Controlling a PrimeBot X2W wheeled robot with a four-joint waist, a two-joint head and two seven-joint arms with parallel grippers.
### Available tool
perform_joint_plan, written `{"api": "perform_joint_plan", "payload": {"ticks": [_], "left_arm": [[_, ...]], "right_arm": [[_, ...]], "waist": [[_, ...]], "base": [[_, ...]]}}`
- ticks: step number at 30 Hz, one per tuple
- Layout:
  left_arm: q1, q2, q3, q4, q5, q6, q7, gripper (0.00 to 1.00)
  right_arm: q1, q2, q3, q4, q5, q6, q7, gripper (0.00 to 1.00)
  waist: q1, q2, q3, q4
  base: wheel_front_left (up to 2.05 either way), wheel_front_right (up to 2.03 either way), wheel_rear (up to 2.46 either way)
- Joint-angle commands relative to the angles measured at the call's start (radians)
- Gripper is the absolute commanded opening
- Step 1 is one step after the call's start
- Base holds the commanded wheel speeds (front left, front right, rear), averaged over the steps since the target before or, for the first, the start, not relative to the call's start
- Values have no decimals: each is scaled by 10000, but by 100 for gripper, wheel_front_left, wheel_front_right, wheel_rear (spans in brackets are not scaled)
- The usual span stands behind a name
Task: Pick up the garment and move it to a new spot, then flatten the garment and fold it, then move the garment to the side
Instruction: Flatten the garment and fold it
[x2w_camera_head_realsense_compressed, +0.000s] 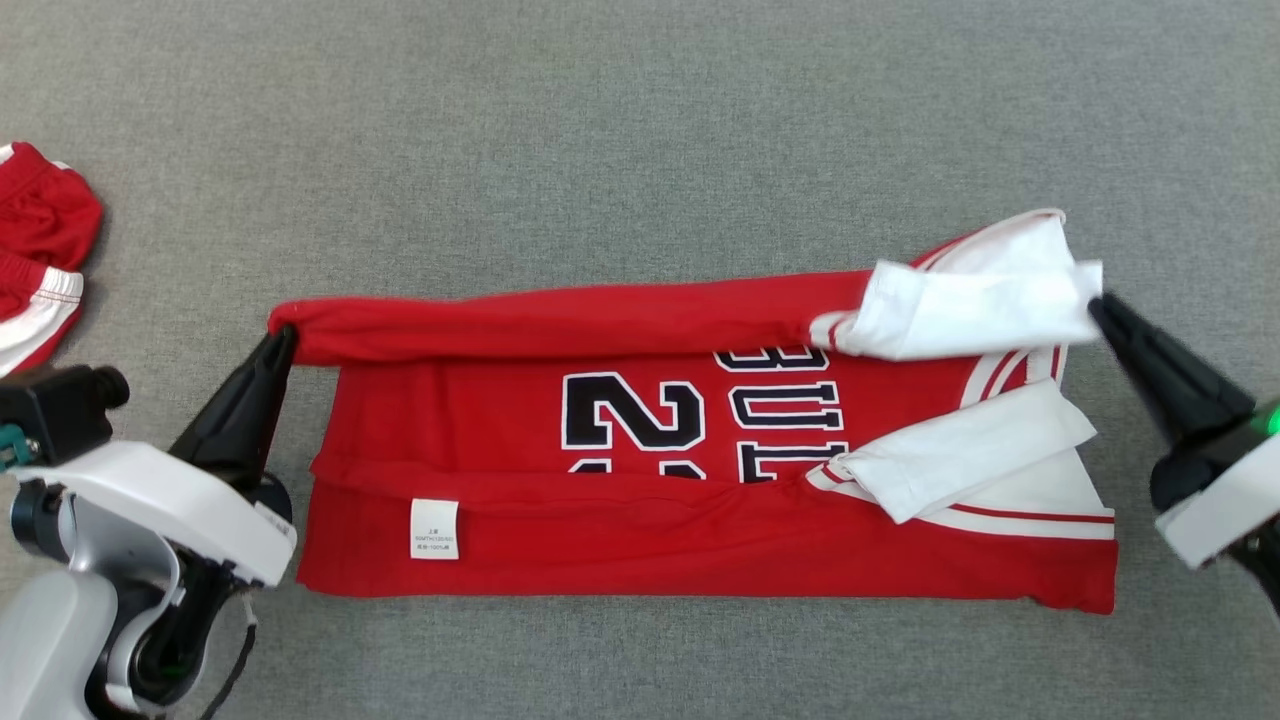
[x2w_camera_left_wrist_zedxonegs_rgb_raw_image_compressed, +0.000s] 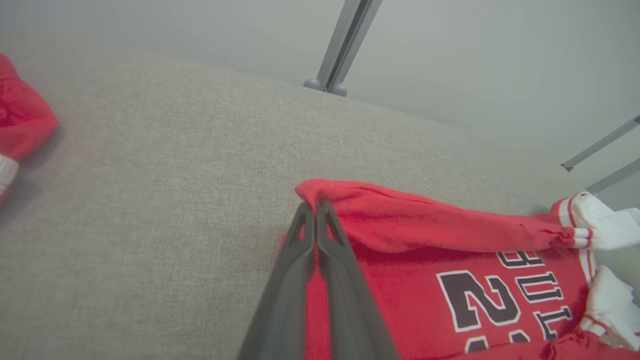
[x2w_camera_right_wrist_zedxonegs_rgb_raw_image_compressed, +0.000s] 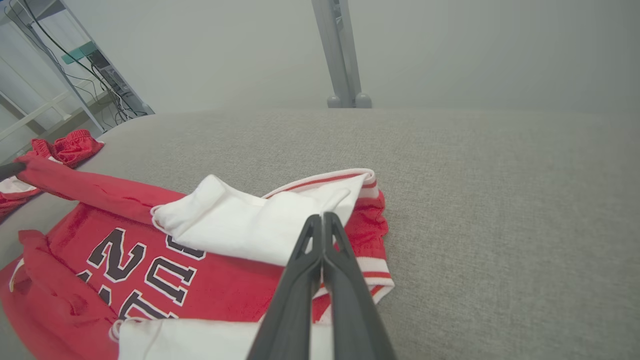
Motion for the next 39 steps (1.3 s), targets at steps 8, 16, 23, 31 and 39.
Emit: {"api": "perform_joint_plan", "payload": {"ticks": [8, 16, 23, 31, 39], "left_arm": [[1143, 14, 215, -463, -539, 352, 76, 0], [1626, -279, 138, -131, -905, 431, 94, 30], [1599, -956, 540, 239, -820, 717, -1030, 100], [923, -1361, 648, 134, 632, 1540, -2693, 100], [-295, -2258, 439, 297, 3235, 2079, -3290, 100]], "right_arm": [[2047, 752, -1160, -750, -242, 5, 414, 0], [3469, 1862, -2345, -1075, -713, 5, 1201, 24], [4109, 2714, -3519, -1355, -1638, 3, 1023, 100], [3923, 4244, -5451, -1902, -3755, 3, -50, 100], [3564, 5729, -6271, -2060, -5797, 5, -198, 100]], "waist": [[0, -1, -290, -161], [0, -1, -409, -235], [0, -1, -567, -285], [0, -1, -872, -361], [0, -1, -1230, -223]], "base": [[0, 0, 0], [0, 0, 0], [0, 0, 0], [0, 0, 0], [0, 0, 0]]}}
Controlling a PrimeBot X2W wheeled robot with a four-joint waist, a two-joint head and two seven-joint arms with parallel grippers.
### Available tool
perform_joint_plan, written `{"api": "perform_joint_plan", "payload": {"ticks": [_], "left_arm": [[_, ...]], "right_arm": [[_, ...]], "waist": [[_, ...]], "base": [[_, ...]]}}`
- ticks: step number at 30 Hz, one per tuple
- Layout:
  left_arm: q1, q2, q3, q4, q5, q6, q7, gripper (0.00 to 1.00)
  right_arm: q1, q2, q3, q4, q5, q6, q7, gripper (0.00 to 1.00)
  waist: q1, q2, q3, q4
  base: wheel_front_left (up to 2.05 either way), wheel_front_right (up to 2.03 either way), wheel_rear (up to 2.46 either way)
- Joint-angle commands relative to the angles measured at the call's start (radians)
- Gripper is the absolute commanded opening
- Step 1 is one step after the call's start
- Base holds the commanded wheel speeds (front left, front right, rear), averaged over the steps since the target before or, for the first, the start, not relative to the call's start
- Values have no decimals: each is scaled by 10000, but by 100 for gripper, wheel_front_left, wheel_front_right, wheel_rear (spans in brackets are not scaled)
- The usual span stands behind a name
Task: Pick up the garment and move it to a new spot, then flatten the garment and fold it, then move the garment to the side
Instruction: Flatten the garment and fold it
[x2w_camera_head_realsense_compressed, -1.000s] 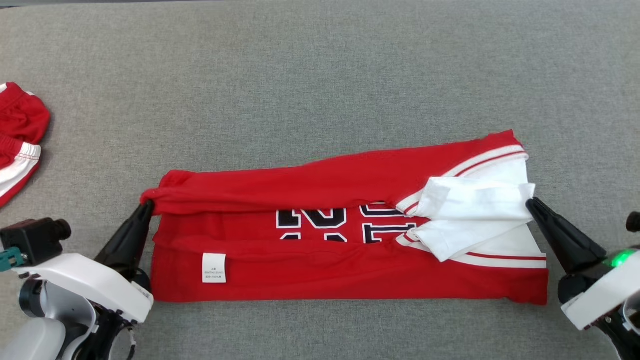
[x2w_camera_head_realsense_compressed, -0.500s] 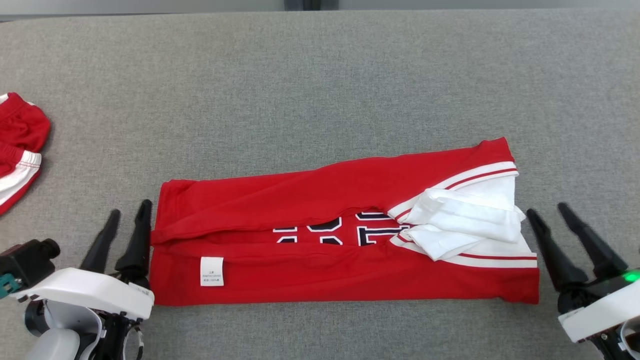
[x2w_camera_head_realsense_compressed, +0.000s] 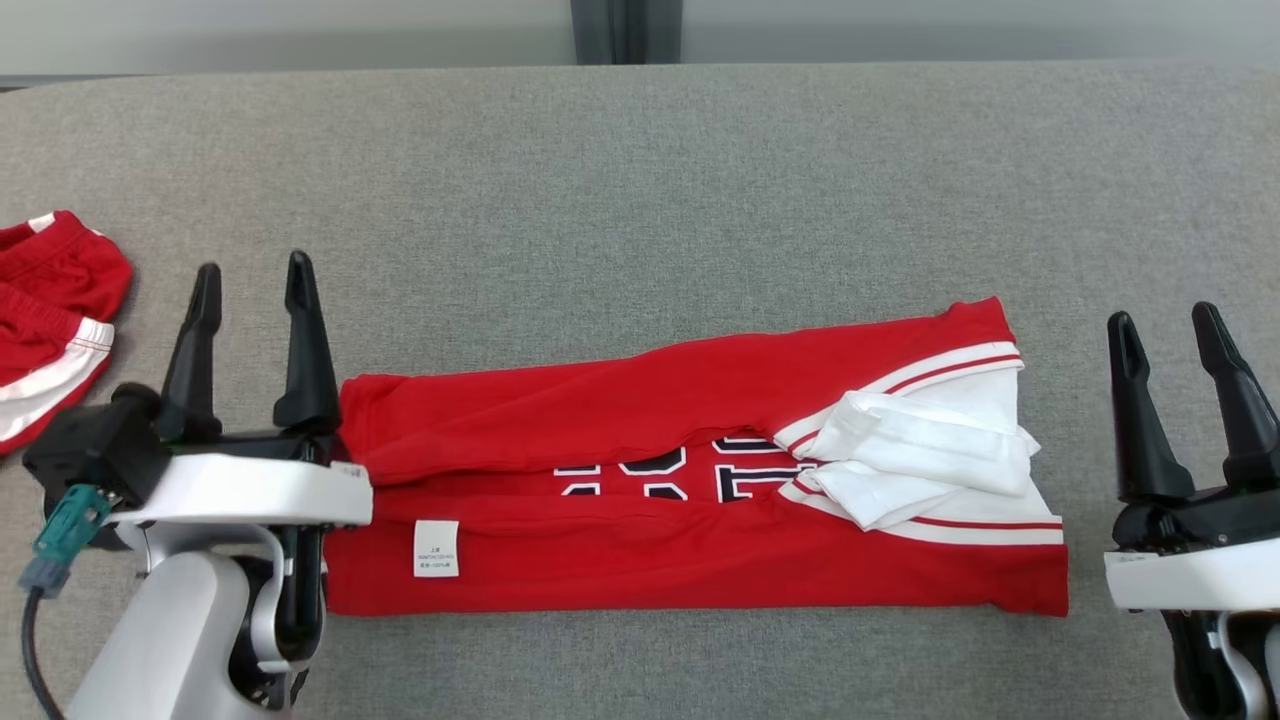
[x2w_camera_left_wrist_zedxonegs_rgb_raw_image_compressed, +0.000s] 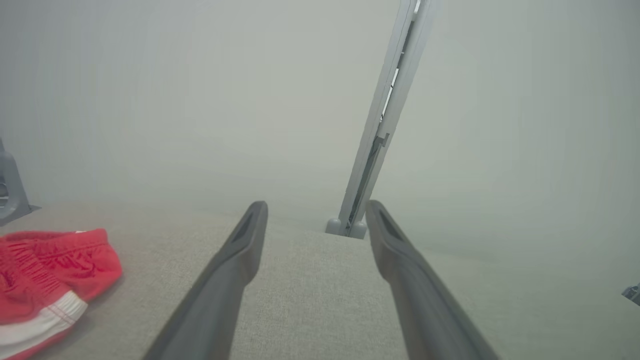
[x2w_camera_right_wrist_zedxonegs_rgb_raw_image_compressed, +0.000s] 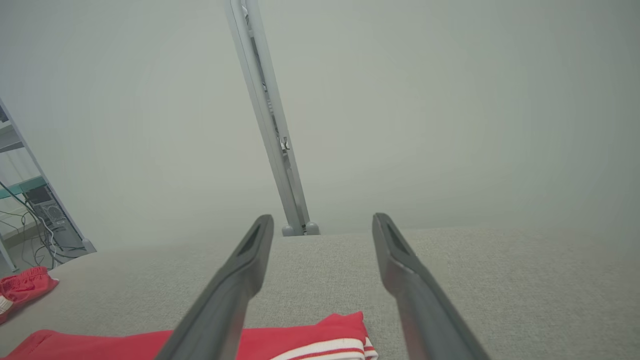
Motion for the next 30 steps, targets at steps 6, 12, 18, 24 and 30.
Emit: {"api": "perform_joint_plan", "payload": {"ticks": [6, 12, 18, 24, 30], "left_arm": [[177, -262, 431, 277, 1971, -701, -59, 100], [637, -303, 818, 610, 2630, -1110, -60, 100], [1058, -455, 1122, 978, 2851, -1414, -61, 100], [1139, -626, 1280, 1217, 2945, -1621, -57, 100], [945, -727, 1400, 1353, 3123, -1821, -57, 100]], "right_arm": [[-18, 415, -34, 226, -937, 7, 90, 100], [180, 574, -180, 503, -1387, 7, 106, 100], [581, 720, -393, 678, -1595, 7, 212, 100], [762, 784, -441, 707, -1600, 7, 328, 100], [566, 829, -530, 827, -1442, 7, 470, 100]], "waist": [[0, -1, -259, 101], [0, -1, -454, 180], [0, -1, -783, 321], [0, -1, -857, 341], [0, -1, -792, 388]], "base": [[0, 0, 0], [0, 0, 0], [0, 0, 0], [0, 0, 0], [0, 0, 0]]}}
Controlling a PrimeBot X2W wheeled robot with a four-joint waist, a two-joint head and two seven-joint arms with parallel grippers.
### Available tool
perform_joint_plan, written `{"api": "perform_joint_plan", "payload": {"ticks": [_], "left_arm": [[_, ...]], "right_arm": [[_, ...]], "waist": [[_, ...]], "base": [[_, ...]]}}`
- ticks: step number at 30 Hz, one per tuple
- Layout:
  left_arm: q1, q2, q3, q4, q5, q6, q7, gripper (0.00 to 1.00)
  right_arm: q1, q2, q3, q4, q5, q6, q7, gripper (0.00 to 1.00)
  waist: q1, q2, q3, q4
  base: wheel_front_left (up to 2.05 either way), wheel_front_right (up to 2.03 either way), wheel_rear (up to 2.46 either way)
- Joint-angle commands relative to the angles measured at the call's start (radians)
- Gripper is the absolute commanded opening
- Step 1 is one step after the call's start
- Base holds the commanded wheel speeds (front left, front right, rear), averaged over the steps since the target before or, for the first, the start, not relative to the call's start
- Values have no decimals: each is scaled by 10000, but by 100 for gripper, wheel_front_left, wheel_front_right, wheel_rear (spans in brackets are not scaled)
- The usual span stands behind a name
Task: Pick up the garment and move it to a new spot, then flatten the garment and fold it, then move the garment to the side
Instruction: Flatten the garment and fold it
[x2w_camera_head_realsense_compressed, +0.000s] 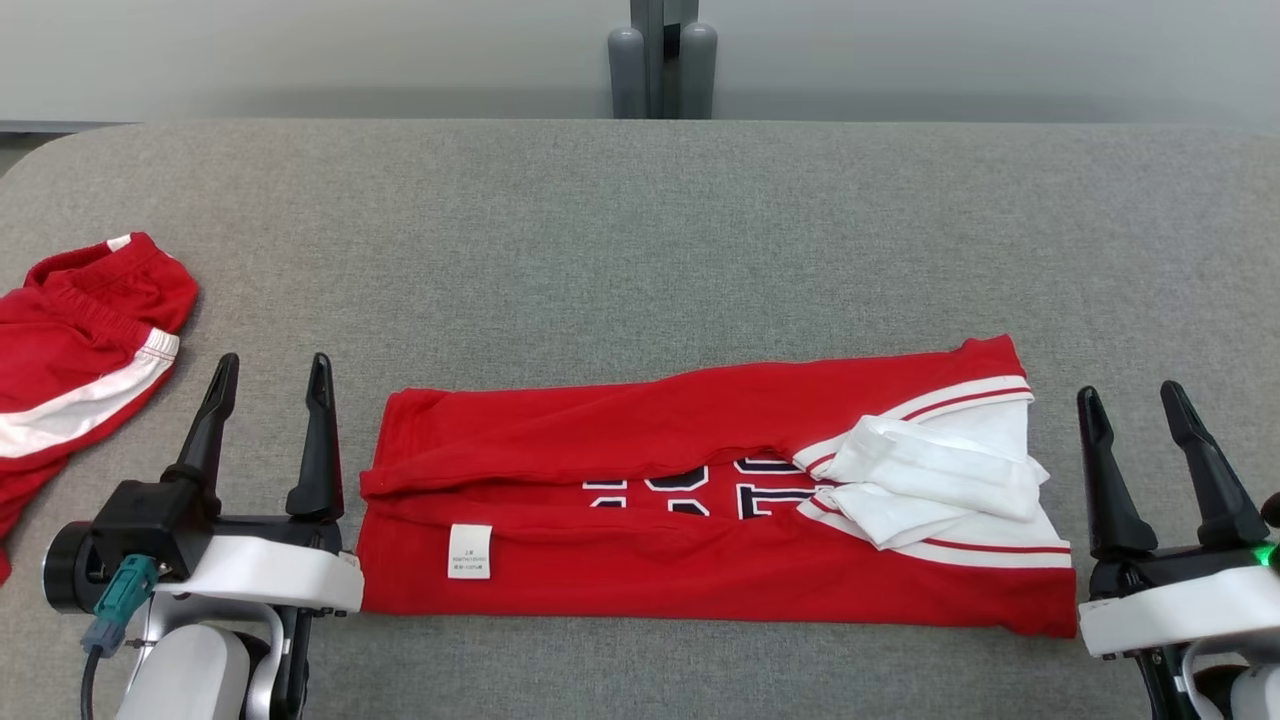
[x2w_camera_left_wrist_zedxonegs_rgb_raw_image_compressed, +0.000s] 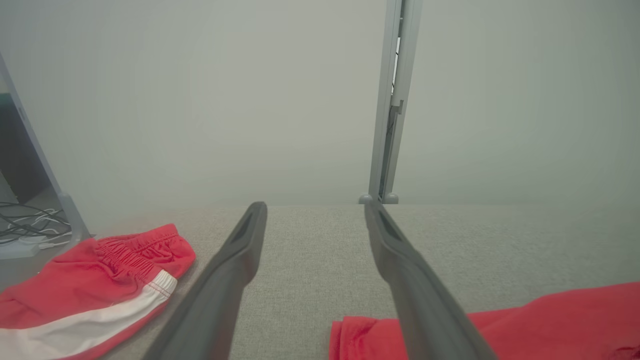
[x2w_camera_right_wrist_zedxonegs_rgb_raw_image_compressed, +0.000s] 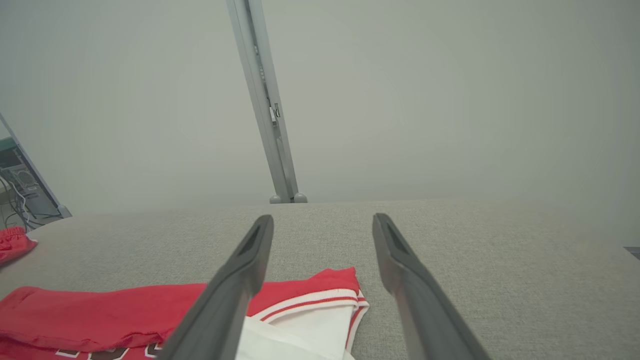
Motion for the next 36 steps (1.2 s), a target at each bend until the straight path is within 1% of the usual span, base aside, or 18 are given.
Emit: {"api": "perform_joint_plan", "payload": {"ticks": [1, 4, 11, 17, 18, 19, 21, 22, 24, 25, 26, 27, 29, 31, 36], "left_arm": [[-233, 27, 53, 56, 115, -89, -35, 100], [-307, -39, 62, 120, 165, -157, -35, 100], [-550, -214, -41, 290, 218, -370, -33, 100], [-778, -269, -138, 435, 360, -478, -34, 100], [-778, -269, -138, 435, 360, -478, -34, 100], [-881, -296, -158, 465, 388, -506, -35, 100], [-911, -301, -179, 484, 427, -532, -34, 100], [-932, -334, -205, 535, 450, -562, -34, 100], [-964, -331, -209, 557, 465, -581, -34, 100], [-1003, -327, -215, 570, 498, -581, -34, 100], [-1032, -330, -229, 587, 535, -584, -34, 100], [-1049, -336, -232, 599, 552, -581, -34, 100], [-1044, -363, -212, 630, 559, -564, -34, 100], [-1032, -385, -181, 634, 596, -533, -34, 100], [-1009, -433, -54, 543, 618, -537, -34, 100]], "right_arm": [[-104, -98, -139, 272, 70, 7, 68, 100], [-232, -178, -258, 962, 213, 7, 147, 100], [-710, -280, 245, 3066, 921, 7, -160, 100], [-1260, -188, 1079, 4718, 1591, 7, -370, 100], [-1260, -188, 1079, 4718, 1591, 7, -370, 100], [-1408, -138, 1500, 5126, 1866, 8, -381, 100], [-1472, -147, 1633, 5331, 1973, 8, -425, 100], [-1570, -120, 1926, 5672, 2282, 8, -462, 100], [-1623, -98, 2093, 5779, 2406, 16, -490, 100], [-1671, -76, 2287, 5856, 2561, 18, -492, 95], [-1715, -97, 2404, 5934, 2703, 18, -522, 44], [-1737, -149, 2516, 5999, 2824, 18, -558, 0], [-1833, -297, 2656, 6020, 3046, 18, -697, 0], [-1912, -531, 2586, 5993, 3210, 15, -816, 0], [-1857, -1170, 1951, 5784, 3436, -1, -1003, 0]], "waist": [[0, 0, 46, 35], [0, 0, 126, 100], [0, 0, 371, 305], [0, 0, 530, 404], [0, 0, 530, 404], [0, 0, 559, 438], [0, 0, 574, 460], [0, 0, 590, 501], [0, 0, 596, 516], [0, 0, 603, 524], [0, 0, 612, 530], [0, 0, 614, 534], [0, 0, 611, 534], [0, 0, 608, 528], [0, 0, 565, 472]], "base": [[0, 0, 0], [0, 0, 0], [0, 0, 0], [0, 0, 0], [0, 0, 0], [0, 0, 0], [0, 0, 0], [0, 0, 0], [0, 0, 0], [0, 0, 0], [0, 0, 0], [0, 0, 0], [0, 0, 0], [0, 0, 0], [0, 0, 0]]}}
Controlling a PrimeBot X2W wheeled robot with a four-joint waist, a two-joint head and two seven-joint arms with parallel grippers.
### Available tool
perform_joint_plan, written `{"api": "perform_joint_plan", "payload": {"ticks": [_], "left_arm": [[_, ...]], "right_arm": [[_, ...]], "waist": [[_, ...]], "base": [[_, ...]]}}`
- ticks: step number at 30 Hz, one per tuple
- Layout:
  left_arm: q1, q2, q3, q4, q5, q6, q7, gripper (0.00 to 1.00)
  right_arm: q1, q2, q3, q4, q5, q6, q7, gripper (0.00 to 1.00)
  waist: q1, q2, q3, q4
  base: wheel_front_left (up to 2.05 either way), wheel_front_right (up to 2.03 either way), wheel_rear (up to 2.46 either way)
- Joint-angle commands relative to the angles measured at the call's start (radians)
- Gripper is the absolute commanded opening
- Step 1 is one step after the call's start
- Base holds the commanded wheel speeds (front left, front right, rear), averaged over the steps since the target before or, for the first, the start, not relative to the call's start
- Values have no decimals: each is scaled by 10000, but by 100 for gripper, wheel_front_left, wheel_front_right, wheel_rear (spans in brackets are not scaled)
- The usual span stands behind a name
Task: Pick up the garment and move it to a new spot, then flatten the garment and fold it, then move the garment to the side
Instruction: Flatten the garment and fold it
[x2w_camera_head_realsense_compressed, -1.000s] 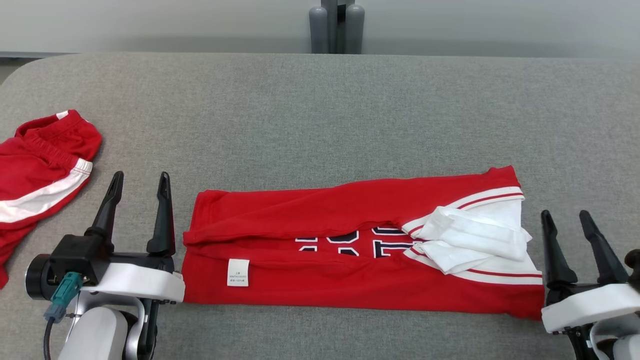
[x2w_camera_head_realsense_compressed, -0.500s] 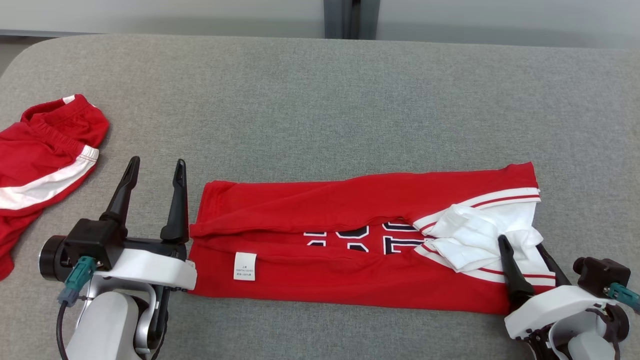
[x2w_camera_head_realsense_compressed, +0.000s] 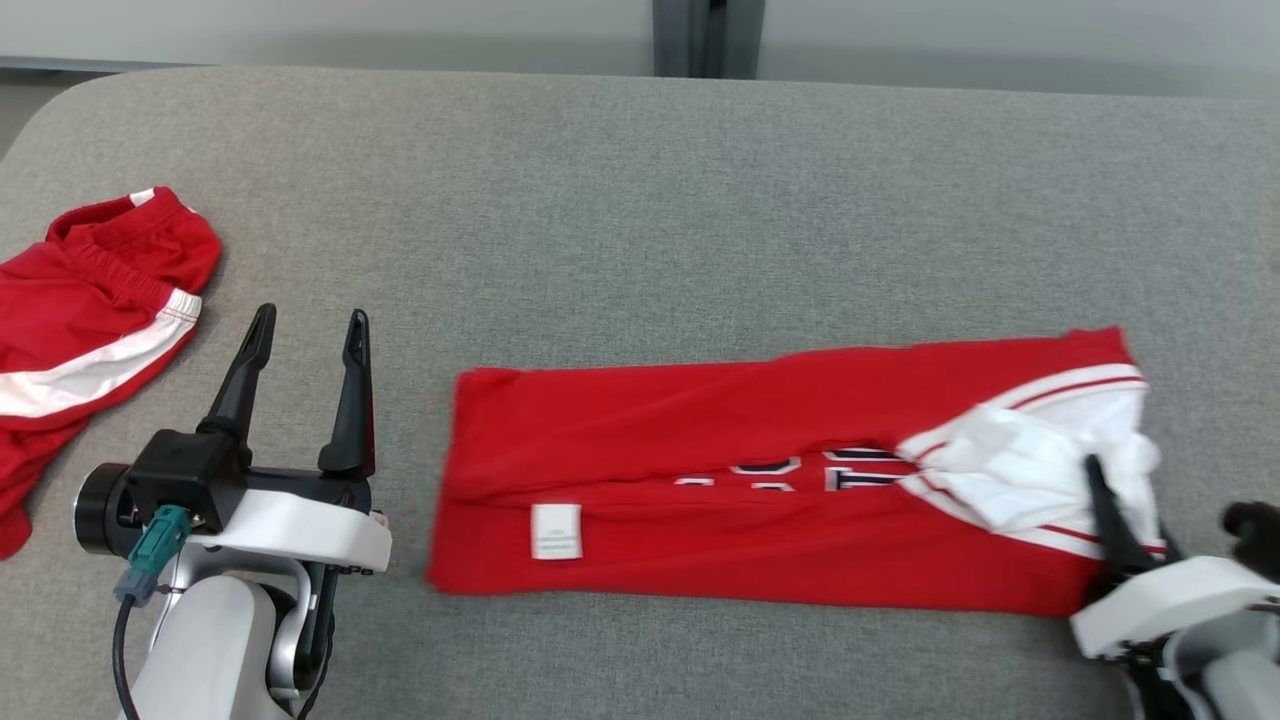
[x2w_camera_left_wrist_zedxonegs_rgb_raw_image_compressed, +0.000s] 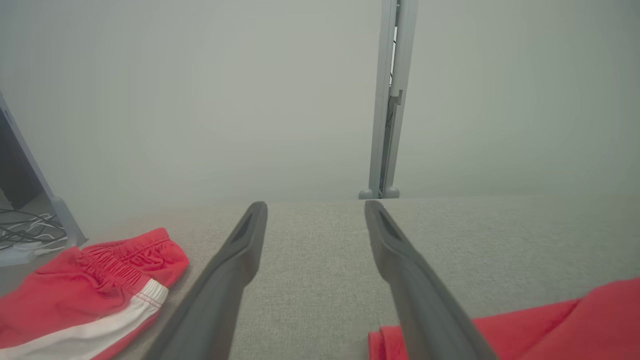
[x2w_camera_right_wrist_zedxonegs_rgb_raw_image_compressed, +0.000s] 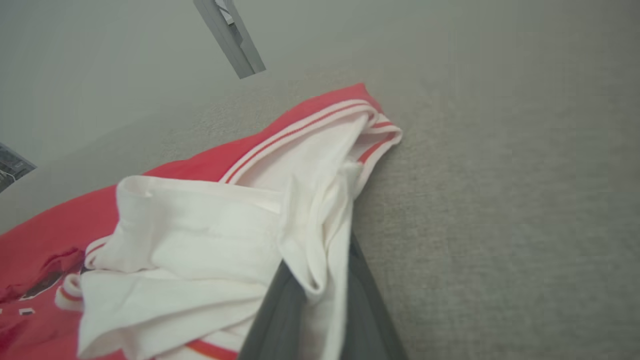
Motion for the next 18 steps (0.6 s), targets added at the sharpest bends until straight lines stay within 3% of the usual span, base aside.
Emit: {"api": "perform_joint_plan", "payload": {"ticks": [1, 10, 18], "left_arm": [[-74, -25, 73, -71, 35, 5, -32, 100], [-101, -83, 182, -122, 100, -62, -32, 100], [-138, -99, 240, -119, 111, -82, -32, 100]], "right_arm": [[157, -341, -295, 39, 105, -9, -108, 0], [308, -925, -1292, -373, -5, -6, -119, 0], [71, -379, 125, -3304, -1102, -3, -54, 0]], "waist": [[0, 0, -21, -48], [0, 0, -47, -287], [0, 0, -85, -397]], "base": [[0, 0, 0], [0, 0, 0], [0, 0, 0]]}}
